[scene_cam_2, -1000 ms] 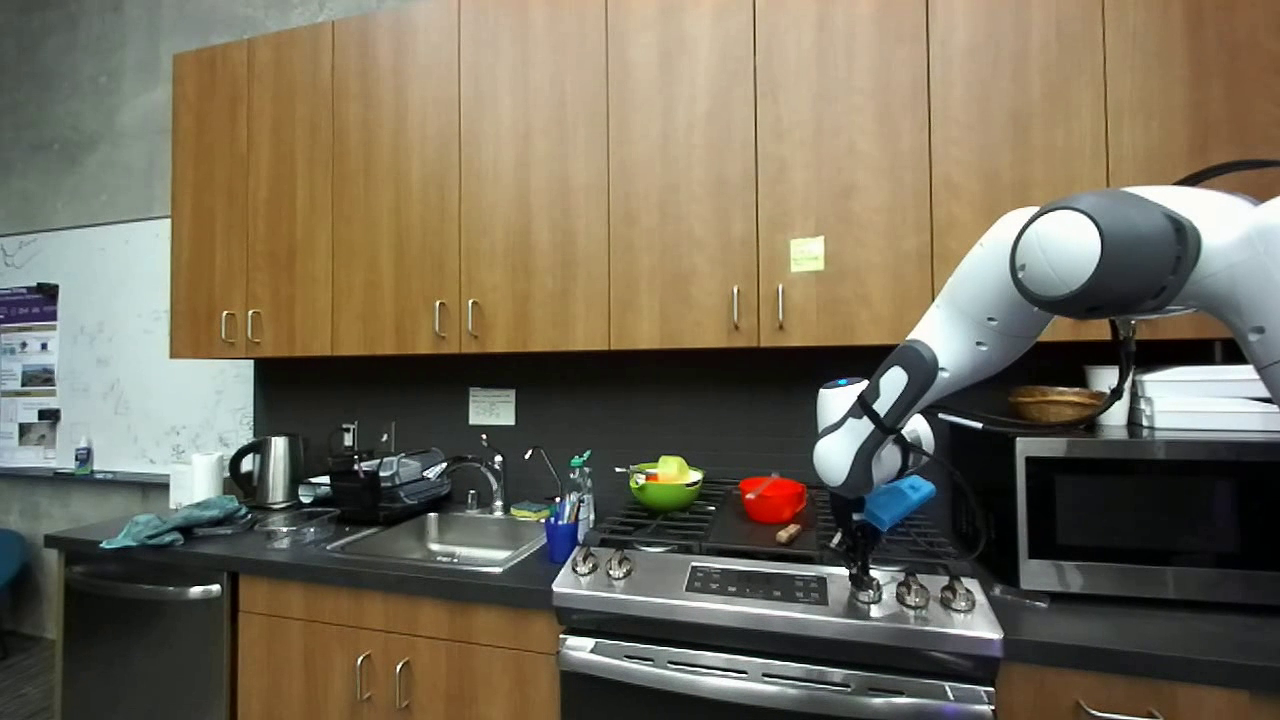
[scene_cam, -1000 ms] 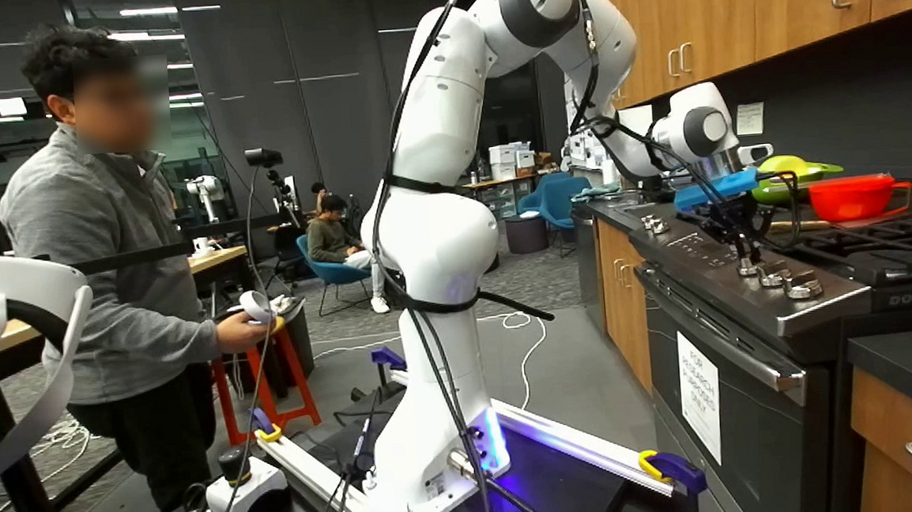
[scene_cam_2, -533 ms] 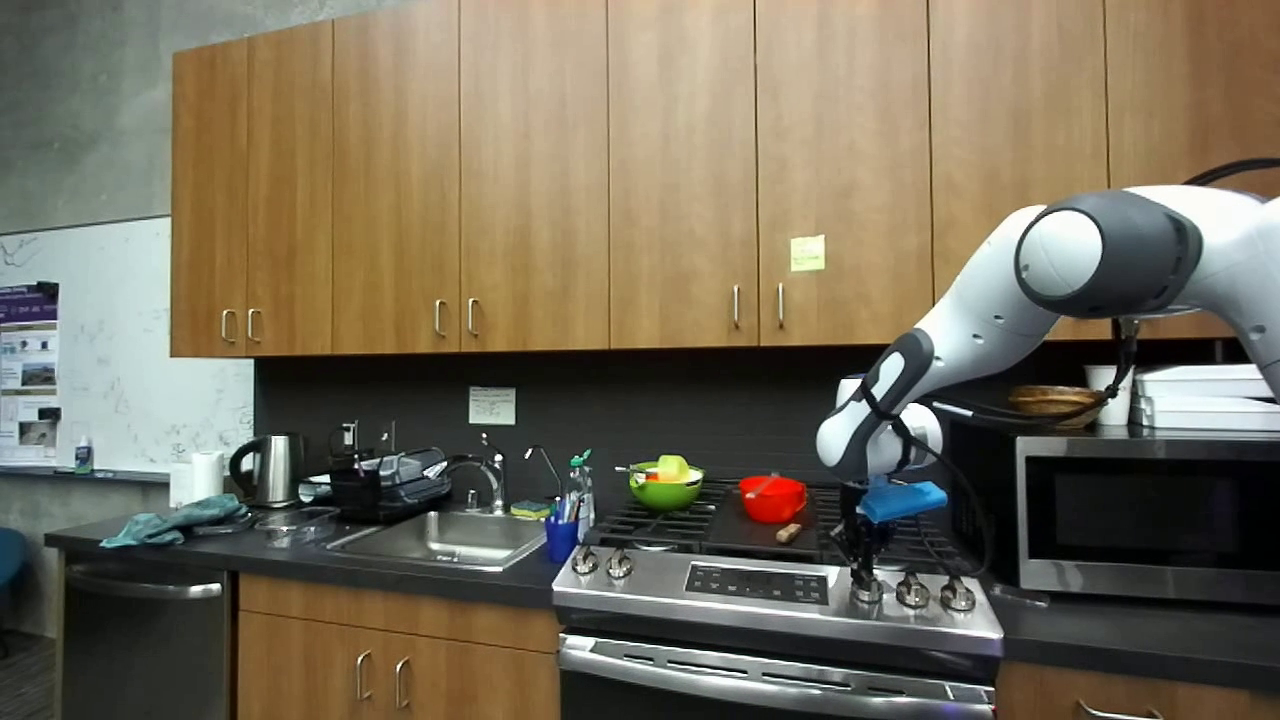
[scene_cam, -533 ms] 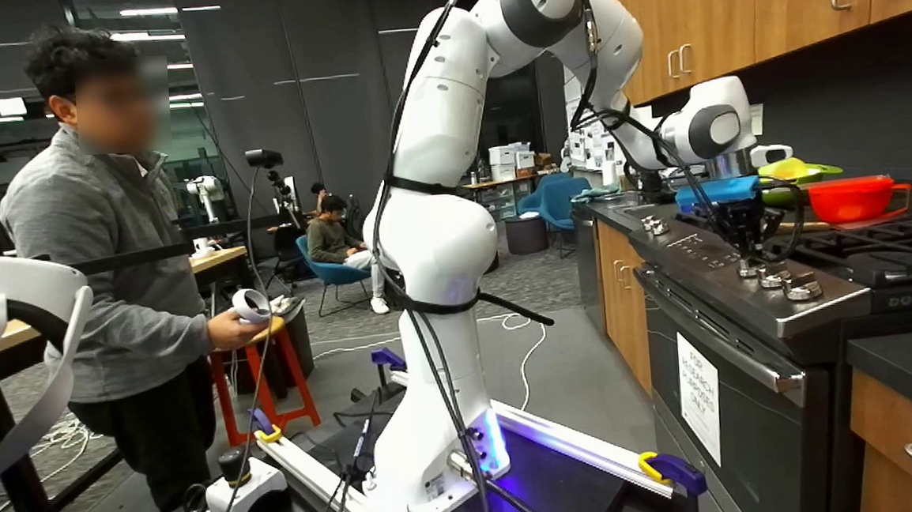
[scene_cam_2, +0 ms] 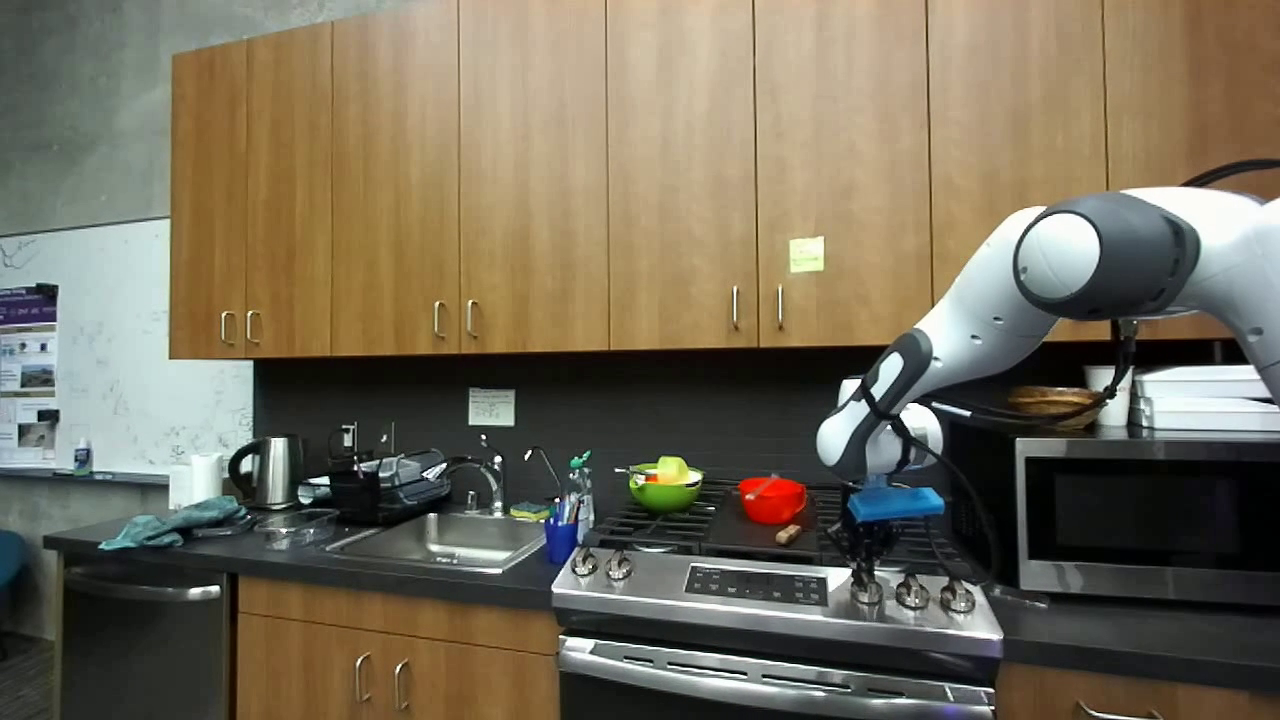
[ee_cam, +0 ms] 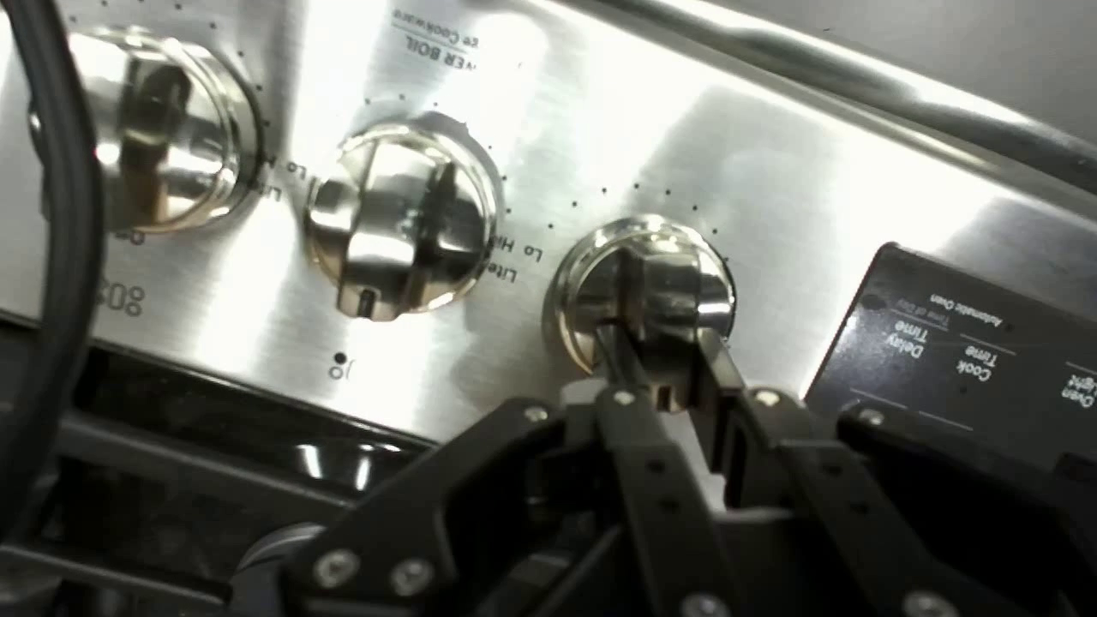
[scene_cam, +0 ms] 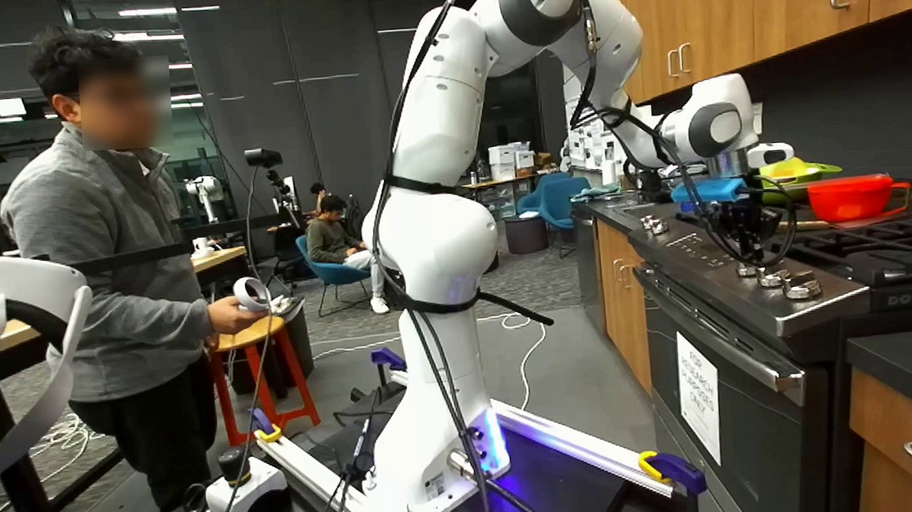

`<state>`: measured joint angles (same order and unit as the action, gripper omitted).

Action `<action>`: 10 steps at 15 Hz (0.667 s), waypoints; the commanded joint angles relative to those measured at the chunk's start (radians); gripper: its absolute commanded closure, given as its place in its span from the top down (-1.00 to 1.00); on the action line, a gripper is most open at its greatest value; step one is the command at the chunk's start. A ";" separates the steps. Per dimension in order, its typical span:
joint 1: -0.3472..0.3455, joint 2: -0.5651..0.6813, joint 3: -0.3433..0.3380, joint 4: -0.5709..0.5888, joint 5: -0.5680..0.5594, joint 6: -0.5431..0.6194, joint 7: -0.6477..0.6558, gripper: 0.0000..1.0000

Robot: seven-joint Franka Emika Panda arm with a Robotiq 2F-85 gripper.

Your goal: Turn the third knob from the right to the right.

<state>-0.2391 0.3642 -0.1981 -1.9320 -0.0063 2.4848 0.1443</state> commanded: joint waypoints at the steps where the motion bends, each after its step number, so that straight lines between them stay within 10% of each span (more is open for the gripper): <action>1: 0.038 -0.027 -0.018 -0.042 0.017 -0.043 0.102 -0.91; 10: 0.067 -0.041 -0.032 -0.055 0.034 -0.043 0.283 -0.91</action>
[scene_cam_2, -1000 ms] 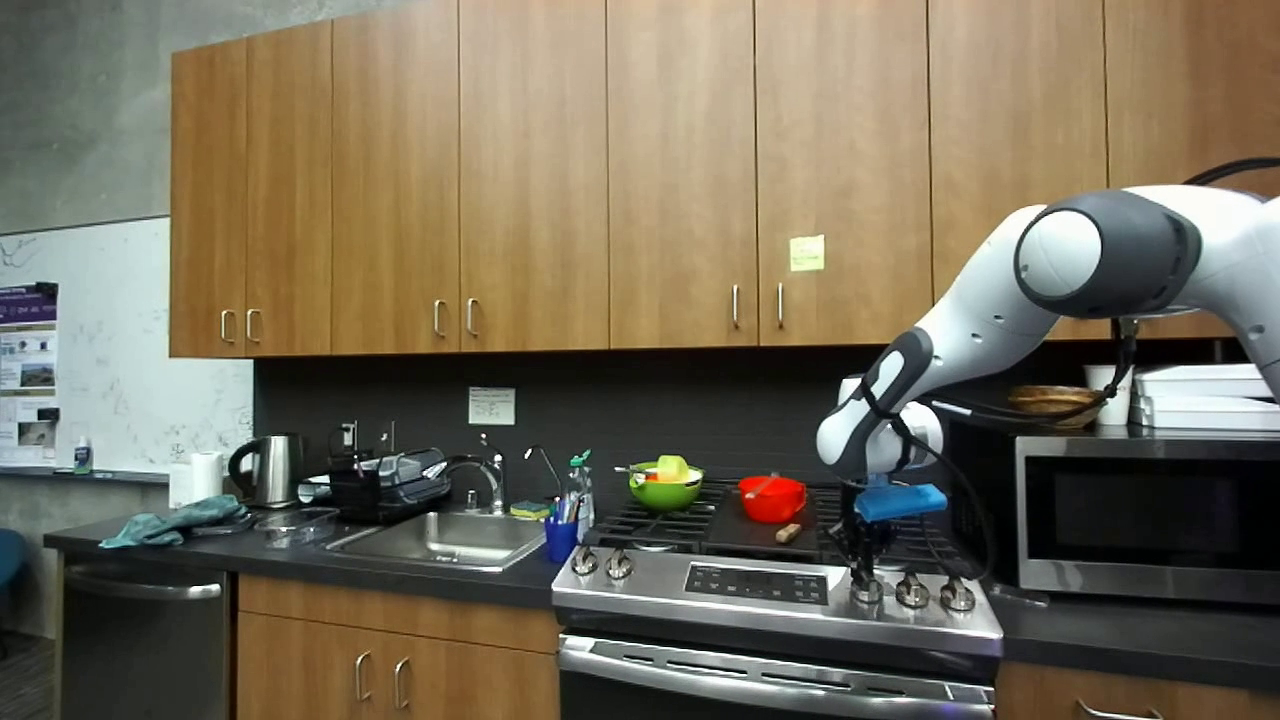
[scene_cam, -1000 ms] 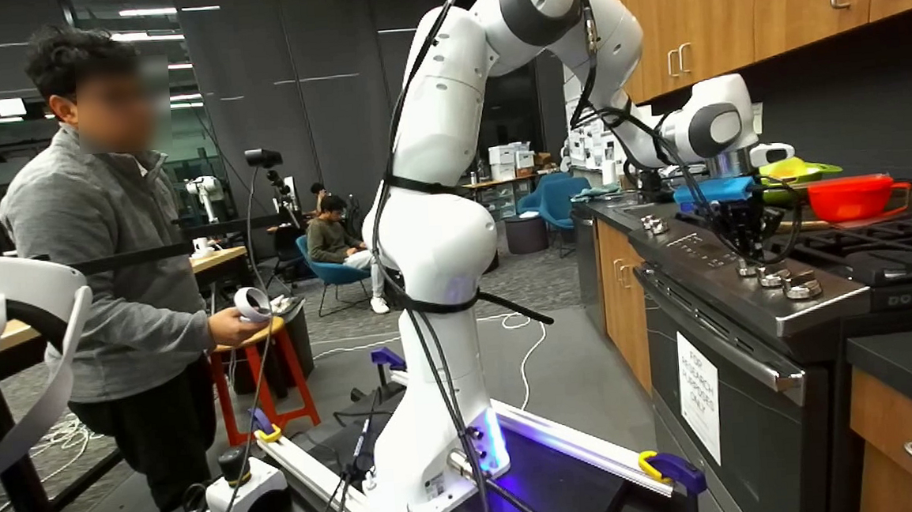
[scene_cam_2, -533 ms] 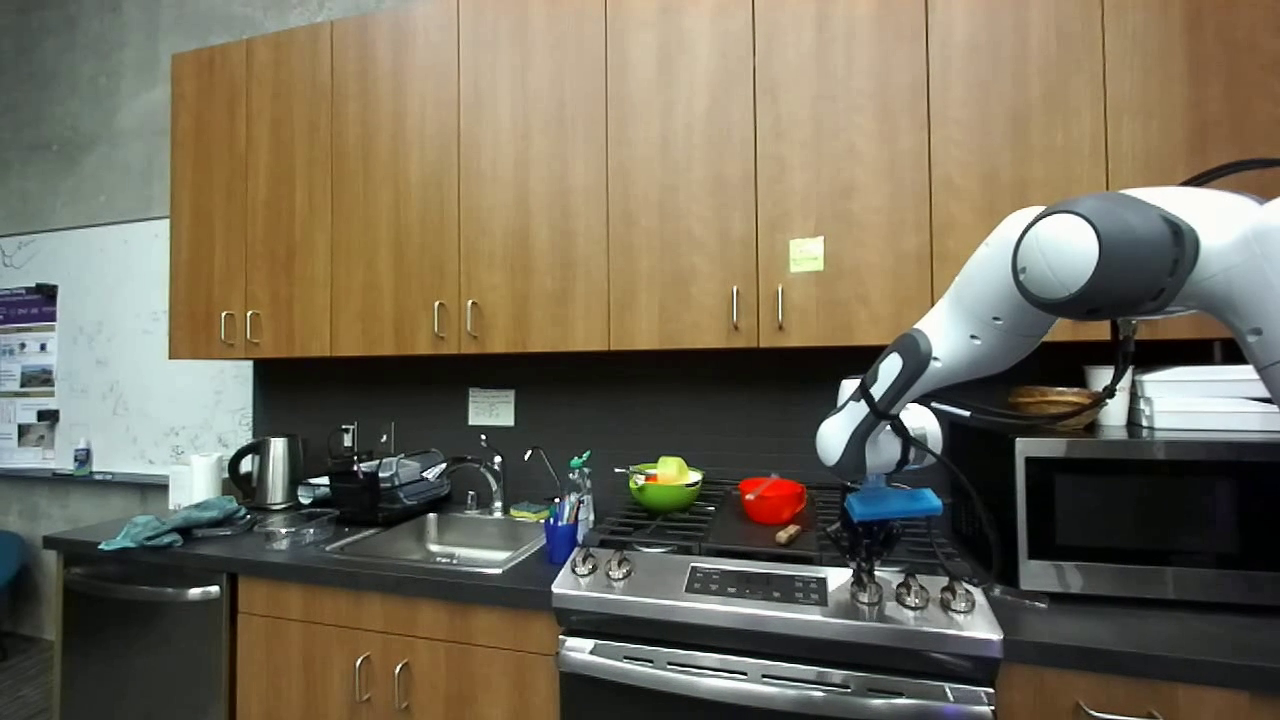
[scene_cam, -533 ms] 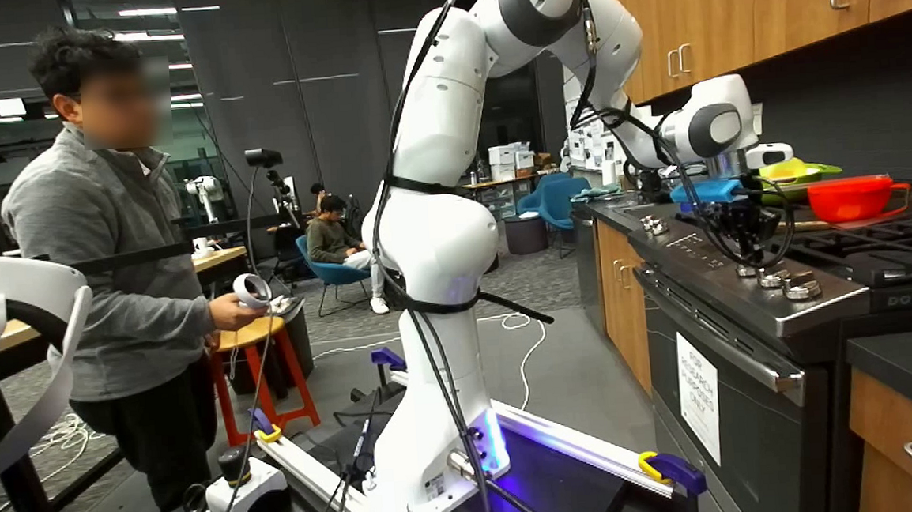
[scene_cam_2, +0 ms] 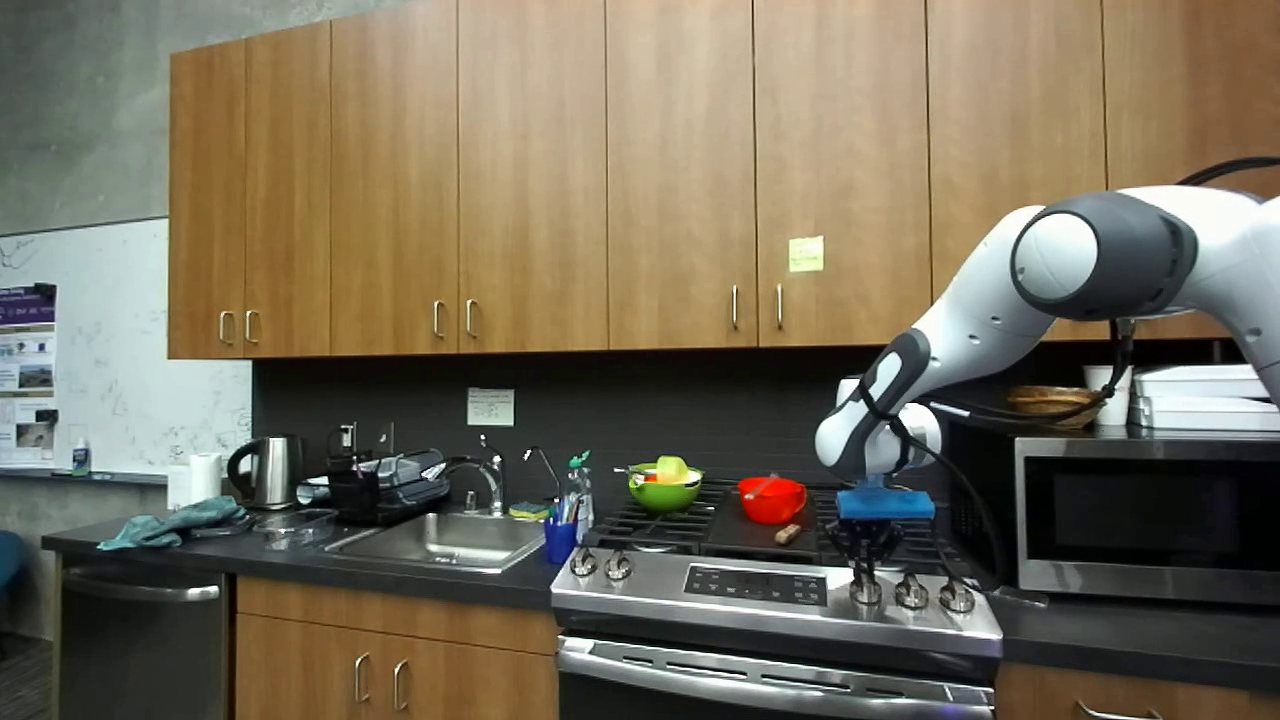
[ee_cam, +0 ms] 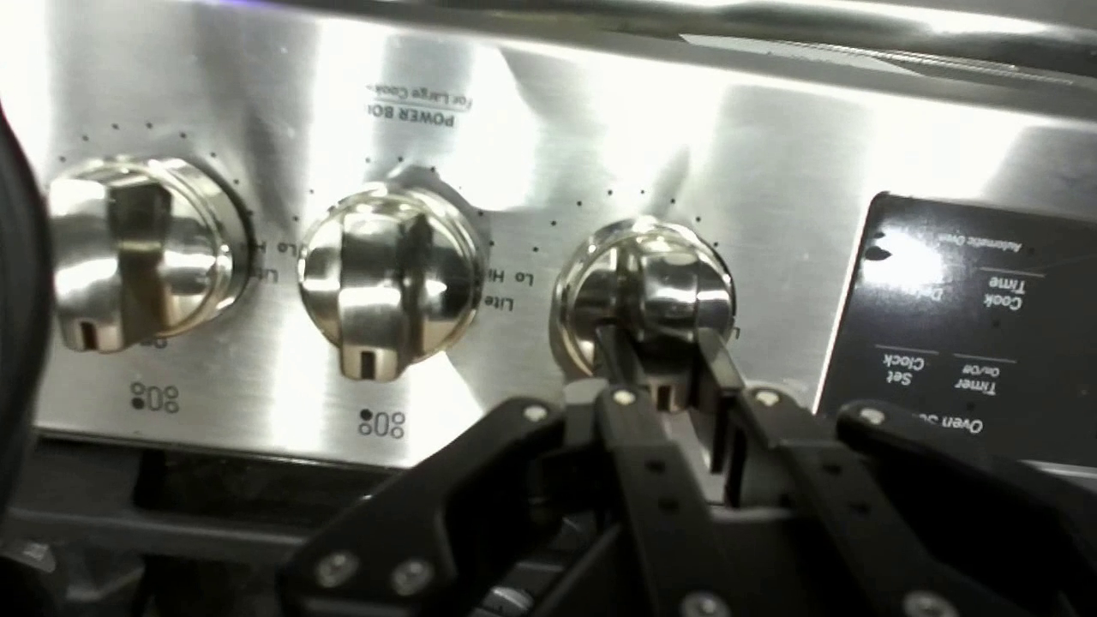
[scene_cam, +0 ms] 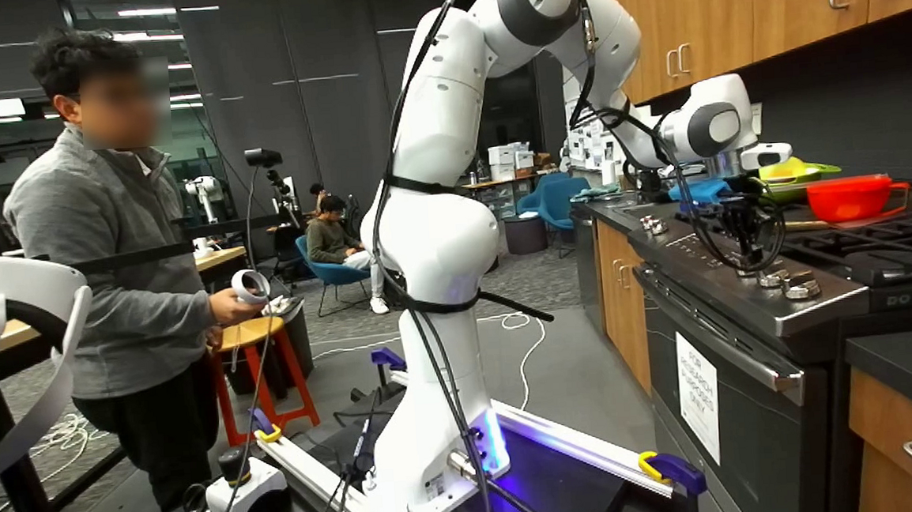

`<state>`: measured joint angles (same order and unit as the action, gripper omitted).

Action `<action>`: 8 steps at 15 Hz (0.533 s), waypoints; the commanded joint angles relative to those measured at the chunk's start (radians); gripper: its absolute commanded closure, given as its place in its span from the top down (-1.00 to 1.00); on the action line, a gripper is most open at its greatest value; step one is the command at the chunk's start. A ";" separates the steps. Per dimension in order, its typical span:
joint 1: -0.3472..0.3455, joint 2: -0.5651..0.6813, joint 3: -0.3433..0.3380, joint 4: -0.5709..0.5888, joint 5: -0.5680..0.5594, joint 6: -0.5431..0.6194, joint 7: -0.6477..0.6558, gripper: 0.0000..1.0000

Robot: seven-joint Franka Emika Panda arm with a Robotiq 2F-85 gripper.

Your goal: Turn the third knob from the right to the right.

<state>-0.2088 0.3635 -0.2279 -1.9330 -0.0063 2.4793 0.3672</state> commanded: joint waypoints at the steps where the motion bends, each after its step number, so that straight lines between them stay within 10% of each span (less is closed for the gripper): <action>1: 0.039 -0.042 -0.002 -0.056 0.037 -0.040 0.076 -0.91; 8: 0.056 -0.051 -0.009 -0.068 0.053 -0.068 0.190 -0.91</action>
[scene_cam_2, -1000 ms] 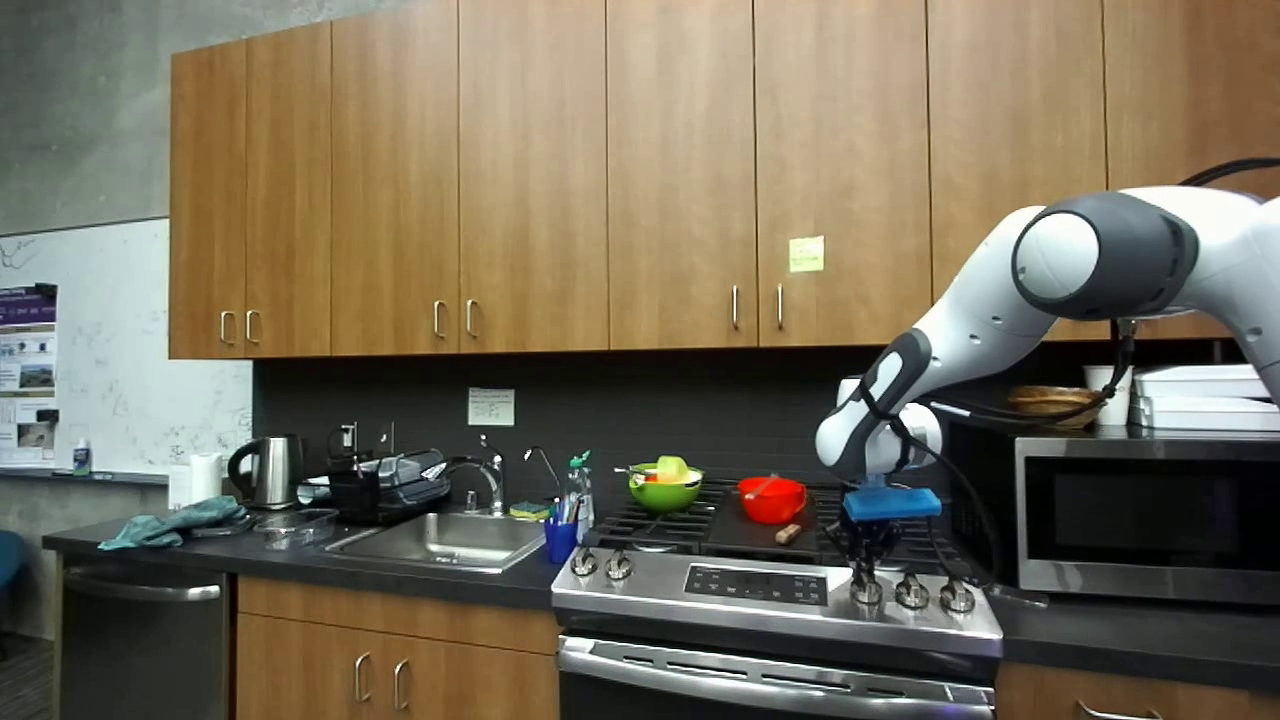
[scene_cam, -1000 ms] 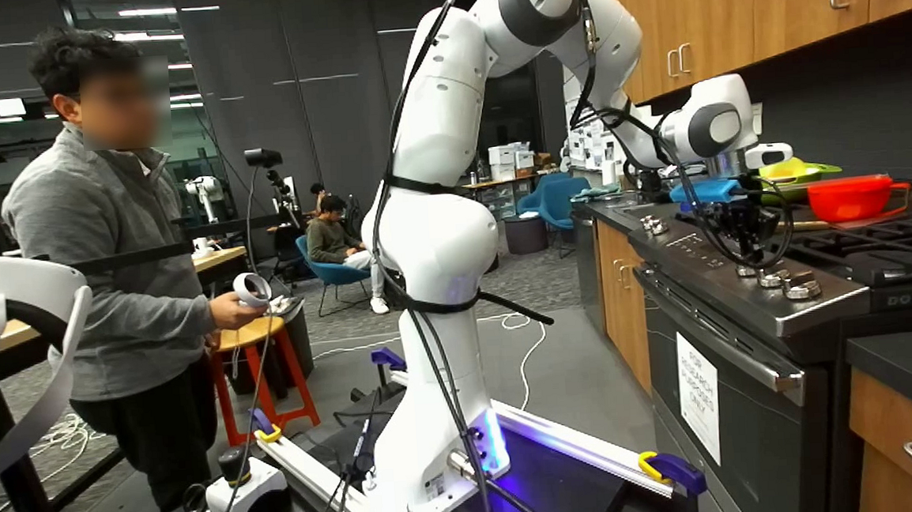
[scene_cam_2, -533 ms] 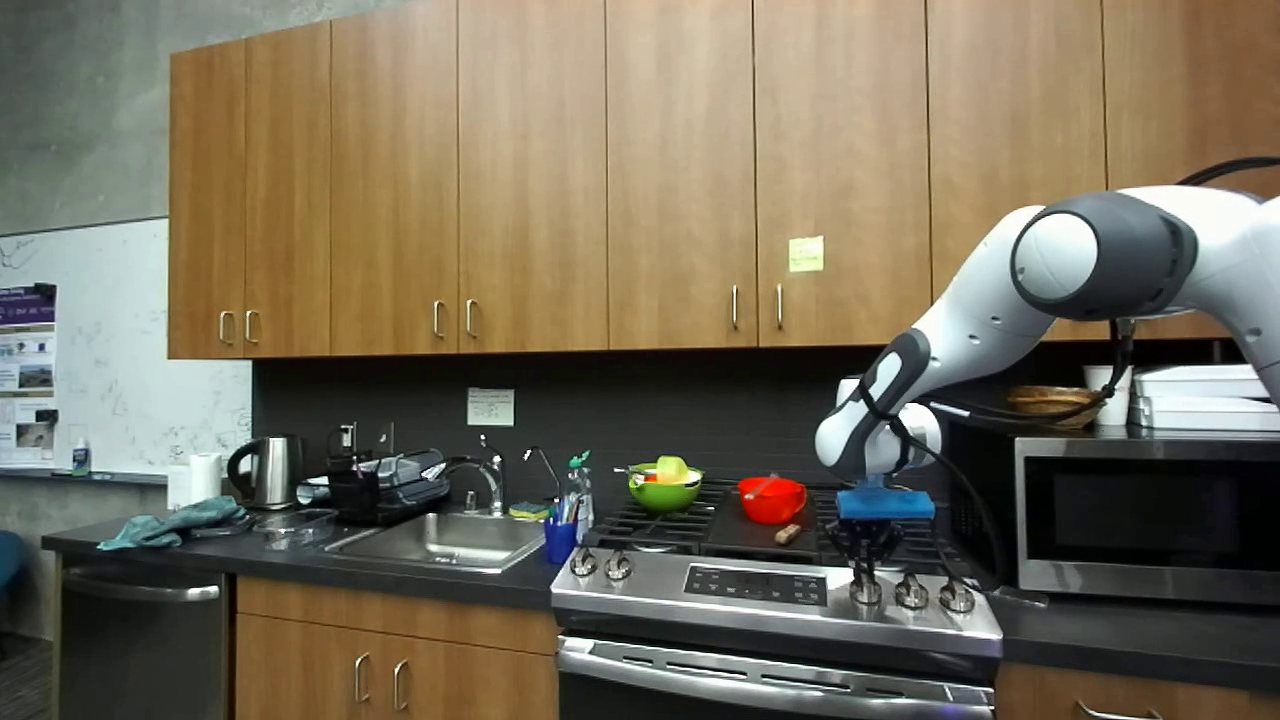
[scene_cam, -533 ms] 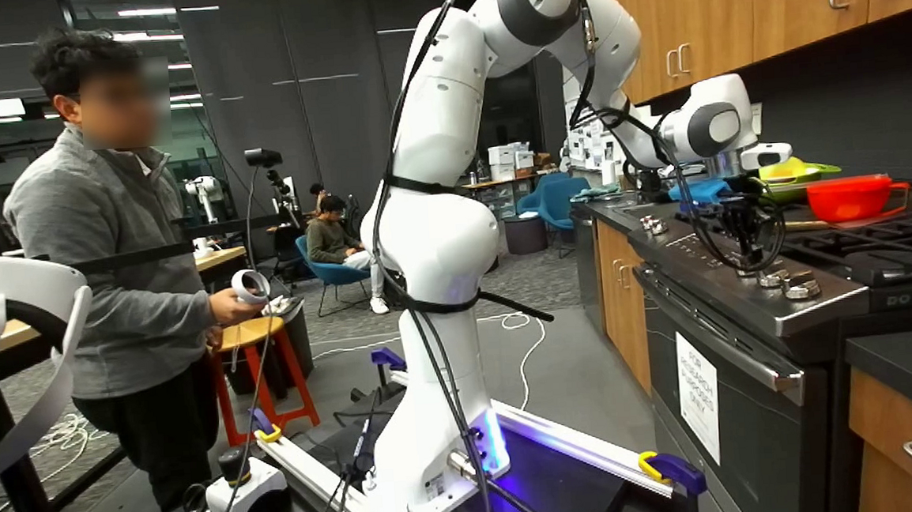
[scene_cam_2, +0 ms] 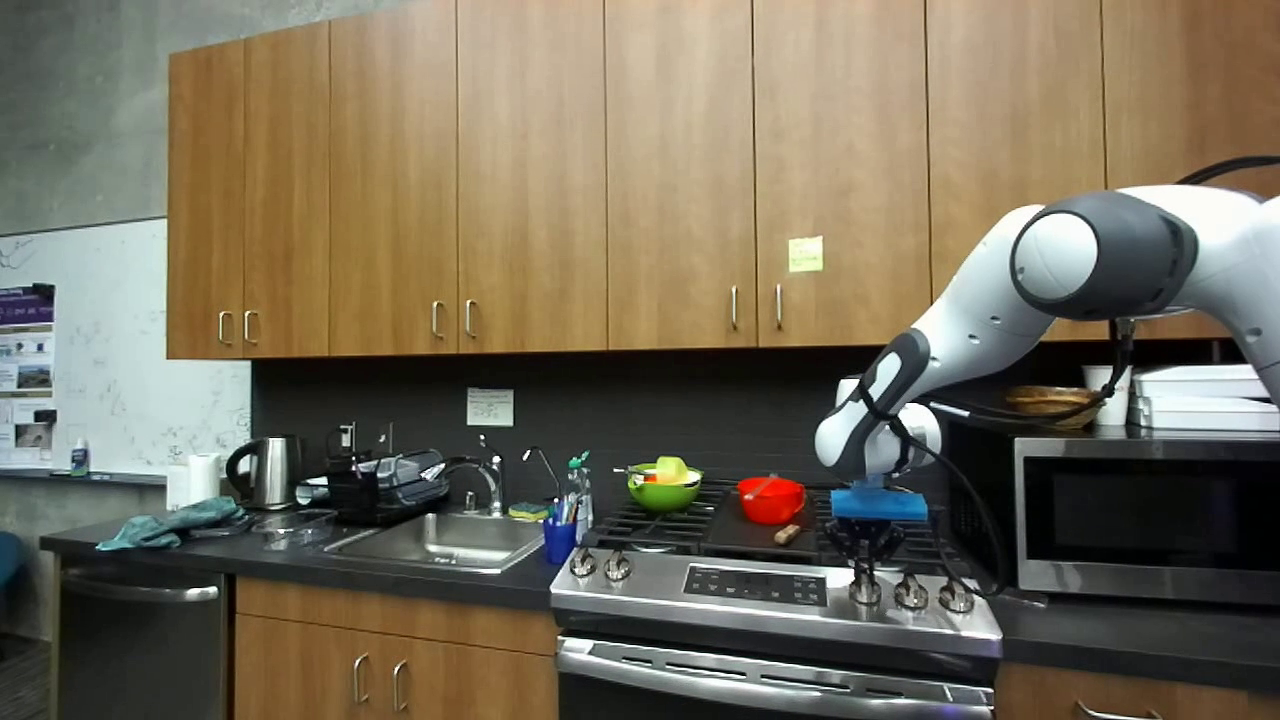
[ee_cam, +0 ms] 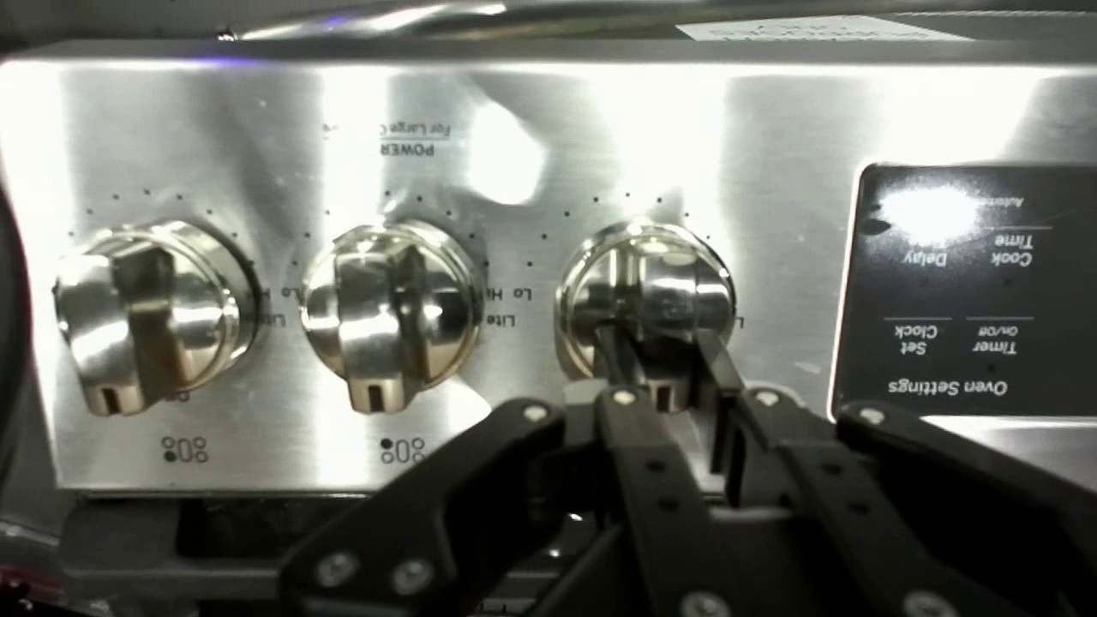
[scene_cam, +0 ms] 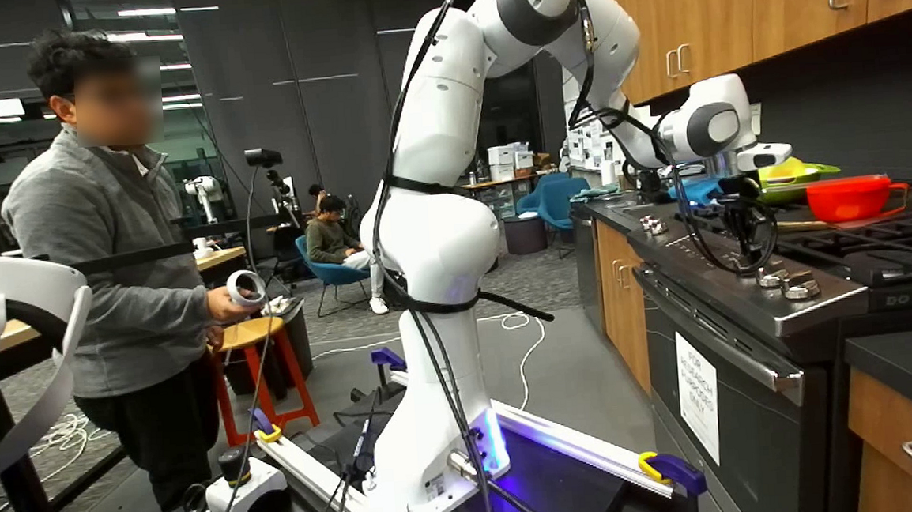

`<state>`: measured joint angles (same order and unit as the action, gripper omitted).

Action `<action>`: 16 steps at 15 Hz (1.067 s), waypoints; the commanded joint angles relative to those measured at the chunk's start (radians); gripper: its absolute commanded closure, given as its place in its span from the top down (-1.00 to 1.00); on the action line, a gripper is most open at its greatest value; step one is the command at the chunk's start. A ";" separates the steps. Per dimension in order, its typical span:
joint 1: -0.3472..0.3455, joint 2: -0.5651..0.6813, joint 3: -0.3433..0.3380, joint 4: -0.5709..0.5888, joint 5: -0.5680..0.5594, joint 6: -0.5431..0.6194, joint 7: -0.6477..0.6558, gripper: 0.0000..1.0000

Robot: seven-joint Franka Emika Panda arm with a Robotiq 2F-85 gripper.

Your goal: Turn the third knob from the right to the right.

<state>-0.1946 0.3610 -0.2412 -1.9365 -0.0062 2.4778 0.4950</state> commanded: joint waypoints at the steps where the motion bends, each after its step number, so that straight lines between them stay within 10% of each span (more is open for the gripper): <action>1: 0.046 -0.049 0.000 -0.065 0.056 -0.076 0.095 -0.91; 13: 0.090 -0.070 -0.016 -0.085 0.036 -0.043 0.313 -0.91; 16: 0.111 -0.128 -0.033 -0.133 -0.022 -0.009 0.308 -0.11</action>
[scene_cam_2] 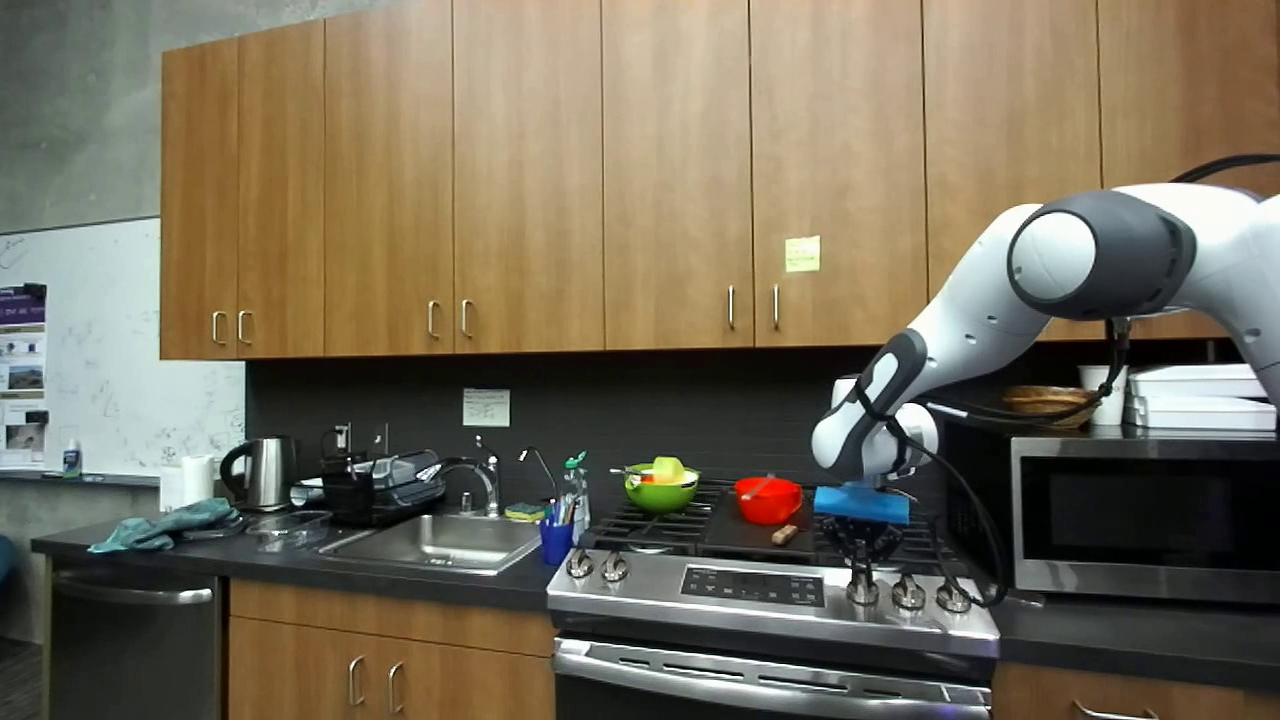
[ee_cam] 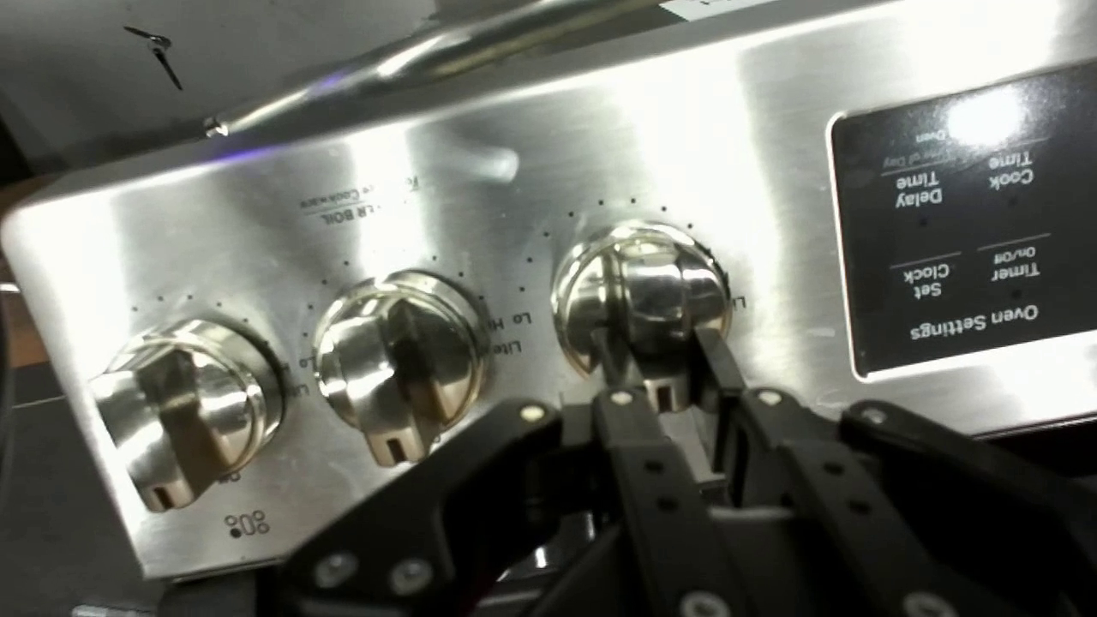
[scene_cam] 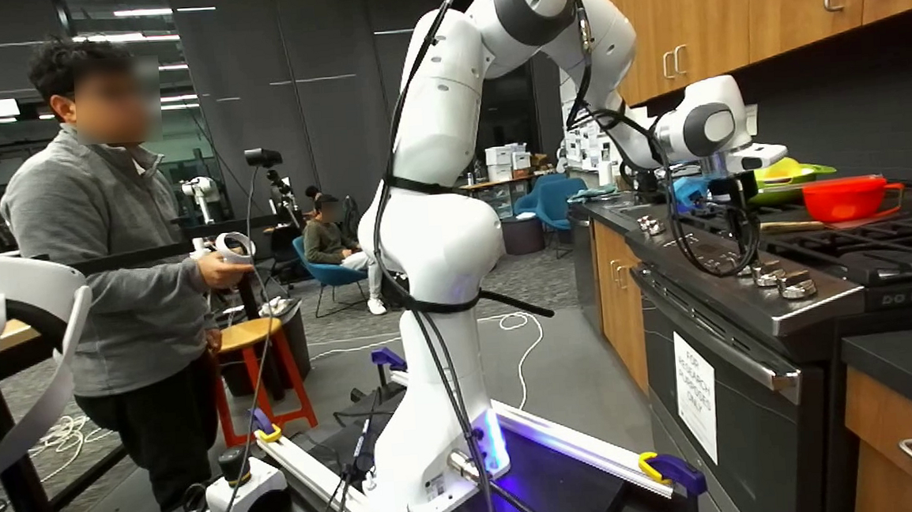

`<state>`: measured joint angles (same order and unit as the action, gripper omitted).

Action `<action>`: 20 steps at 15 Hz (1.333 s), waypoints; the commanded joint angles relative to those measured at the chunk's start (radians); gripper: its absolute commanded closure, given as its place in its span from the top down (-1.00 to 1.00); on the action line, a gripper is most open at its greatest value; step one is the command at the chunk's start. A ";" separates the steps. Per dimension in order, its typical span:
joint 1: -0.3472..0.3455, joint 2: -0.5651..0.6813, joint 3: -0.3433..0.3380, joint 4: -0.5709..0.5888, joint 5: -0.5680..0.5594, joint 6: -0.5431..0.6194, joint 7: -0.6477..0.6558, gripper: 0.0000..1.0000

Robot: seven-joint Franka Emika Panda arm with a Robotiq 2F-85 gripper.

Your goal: Turn the third knob from the right to the right.

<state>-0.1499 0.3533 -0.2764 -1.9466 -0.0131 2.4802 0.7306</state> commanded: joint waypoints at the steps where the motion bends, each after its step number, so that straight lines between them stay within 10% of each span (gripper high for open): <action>1: 0.072 -0.145 0.001 -0.147 -0.028 0.007 0.073 -0.05; 2: 0.020 -0.025 -0.004 -0.032 -0.007 0.006 0.019 0.06; 3: 0.024 -0.033 -0.003 -0.042 -0.010 0.006 0.023 -0.29; 6: 0.028 -0.029 -0.001 -0.038 -0.009 0.006 0.022 0.07; 12: 0.023 -0.020 -0.004 -0.034 -0.009 0.006 0.021 0.07; 13: 0.026 -0.037 -0.008 -0.050 -0.015 0.021 0.025 0.57; 20: 0.072 -0.142 -0.057 -0.191 -0.128 0.243 0.096 1.00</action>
<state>-0.1116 0.2956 -0.2976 -2.0388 -0.0797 2.6439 0.7819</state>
